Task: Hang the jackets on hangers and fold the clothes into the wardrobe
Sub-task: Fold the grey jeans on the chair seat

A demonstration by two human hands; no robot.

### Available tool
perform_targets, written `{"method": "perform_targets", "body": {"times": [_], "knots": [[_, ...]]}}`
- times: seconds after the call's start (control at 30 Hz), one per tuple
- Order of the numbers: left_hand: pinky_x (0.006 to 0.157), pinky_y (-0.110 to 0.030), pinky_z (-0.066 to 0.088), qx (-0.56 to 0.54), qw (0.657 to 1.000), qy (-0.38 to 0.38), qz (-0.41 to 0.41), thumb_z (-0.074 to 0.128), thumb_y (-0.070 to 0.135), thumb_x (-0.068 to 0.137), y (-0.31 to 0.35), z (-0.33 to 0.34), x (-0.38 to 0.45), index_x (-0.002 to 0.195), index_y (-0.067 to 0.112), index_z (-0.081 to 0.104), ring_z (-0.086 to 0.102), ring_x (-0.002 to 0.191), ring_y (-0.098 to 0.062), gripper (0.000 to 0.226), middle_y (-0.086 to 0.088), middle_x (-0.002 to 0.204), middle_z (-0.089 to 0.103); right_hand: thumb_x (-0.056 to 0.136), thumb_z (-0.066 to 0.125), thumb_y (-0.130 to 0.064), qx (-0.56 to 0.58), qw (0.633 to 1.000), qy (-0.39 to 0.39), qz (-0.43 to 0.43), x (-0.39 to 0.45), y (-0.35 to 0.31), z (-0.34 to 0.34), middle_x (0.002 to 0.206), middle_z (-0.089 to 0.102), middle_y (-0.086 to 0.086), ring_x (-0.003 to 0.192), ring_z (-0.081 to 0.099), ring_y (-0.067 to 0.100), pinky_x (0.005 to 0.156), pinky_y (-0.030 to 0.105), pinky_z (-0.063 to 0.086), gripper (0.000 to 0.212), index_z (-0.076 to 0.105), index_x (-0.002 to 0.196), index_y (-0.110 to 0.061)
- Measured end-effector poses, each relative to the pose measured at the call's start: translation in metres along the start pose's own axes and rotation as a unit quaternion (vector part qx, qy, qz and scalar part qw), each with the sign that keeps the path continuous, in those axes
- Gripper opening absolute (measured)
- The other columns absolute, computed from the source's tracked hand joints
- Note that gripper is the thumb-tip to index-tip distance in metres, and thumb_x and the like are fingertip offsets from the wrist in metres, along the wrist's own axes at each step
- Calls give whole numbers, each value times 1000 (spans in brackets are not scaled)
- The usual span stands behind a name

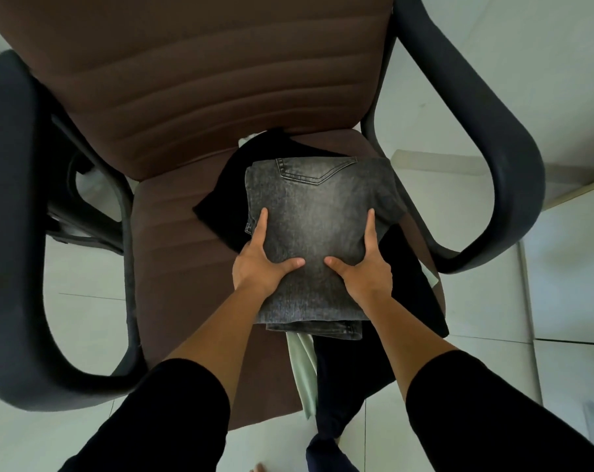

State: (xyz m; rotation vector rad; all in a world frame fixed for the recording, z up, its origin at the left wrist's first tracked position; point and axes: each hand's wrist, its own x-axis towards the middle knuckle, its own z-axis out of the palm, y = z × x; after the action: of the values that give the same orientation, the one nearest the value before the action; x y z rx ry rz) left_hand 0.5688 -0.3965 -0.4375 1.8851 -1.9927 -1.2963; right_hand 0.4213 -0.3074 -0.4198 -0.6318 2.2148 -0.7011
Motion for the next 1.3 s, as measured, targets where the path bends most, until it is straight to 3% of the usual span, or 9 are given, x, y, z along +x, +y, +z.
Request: {"method": "perform_targets", "body": {"times": [0.13, 0.27, 0.4, 0.53, 0.63, 0.73, 1.0, 1.2, 1.3], "knots": [[94, -32, 44, -25, 999, 33, 15, 80, 48, 63, 1, -4, -6, 142, 54, 4, 49, 125, -21, 110, 4, 145, 42, 81, 71, -32, 11, 999, 8, -28, -5, -5, -1, 135, 53, -1, 100, 60, 18, 78, 25, 47, 102, -9, 139, -58], [95, -33, 43, -35, 998, 43, 17, 81, 48, 63, 21, -25, -20, 143, 52, 8, 47, 127, -20, 108, 6, 146, 41, 81, 71, -33, -16, 997, 43, -59, -23, -26, -13, 112, 64, 4, 93, 63, 21, 89, 41, 52, 103, -12, 133, -65], [93, -32, 44, -30, 998, 47, 26, 81, 49, 62, 47, -56, -41, 145, 49, 10, 50, 125, -20, 109, 8, 145, 42, 82, 71, -27, 17, 995, 48, -84, -42, -52, -37, 111, 64, 0, 83, 56, 12, 88, 32, 50, 99, -3, 141, -57], [96, -34, 43, -40, 997, 62, 29, 81, 50, 62, 79, -90, -63, 145, 48, 13, 47, 128, -22, 107, 7, 149, 38, 82, 71, -25, 37, 990, 51, -126, -65, -85, -68, 116, 63, 2, 98, 60, 18, 89, 26, 43, 96, 2, 144, -51], [101, -37, 41, -66, 994, 68, 47, 82, 50, 60, 104, -121, -79, 145, 47, 18, 45, 130, -22, 106, 6, 148, 39, 83, 70, -24, 54, 984, 57, -159, -85, -116, -98, 116, 63, 6, 96, 60, 19, 80, 19, 38, 94, 5, 145, -49], [103, -40, 40, -91, 990, 79, 75, 83, 48, 59, 131, -150, -98, 144, 47, 20, 45, 130, -23, 106, 6, 147, 40, 82, 70, -24, 81, 977, 68, -184, -108, -145, -127, 114, 63, 2, 89, 56, 14, 85, 23, 41, 94, 6, 144, -52], [104, -40, 39, -120, 964, 82, 223, 83, 49, 59, 207, -192, -156, 145, 47, 19, 43, 132, -20, 108, 9, 148, 37, 82, 70, -25, 104, 947, 193, -234, -185, -181, -204, 129, 57, 0, 113, 56, 23, 96, 30, 42, 92, 7, 144, -51], [108, -41, 37, -100, 929, 6, 355, 83, 49, 58, 258, -173, -223, 143, 49, 19, 43, 132, -20, 107, 8, 147, 39, 81, 71, -26, 154, 911, 334, -188, -269, -143, -256, 130, 56, -7, 113, 55, 18, 89, 21, 39, 91, 11, 142, -54], [105, -40, 38, -83, 906, -48, 413, 83, 48, 59, 281, -147, -270, 143, 50, 17, 44, 130, -21, 107, 6, 146, 41, 80, 72, -27, 171, 886, 404, -153, -318, -107, -281, 137, 51, -6, 117, 53, 19, 95, 25, 40, 92, 10, 141, -56]]}}
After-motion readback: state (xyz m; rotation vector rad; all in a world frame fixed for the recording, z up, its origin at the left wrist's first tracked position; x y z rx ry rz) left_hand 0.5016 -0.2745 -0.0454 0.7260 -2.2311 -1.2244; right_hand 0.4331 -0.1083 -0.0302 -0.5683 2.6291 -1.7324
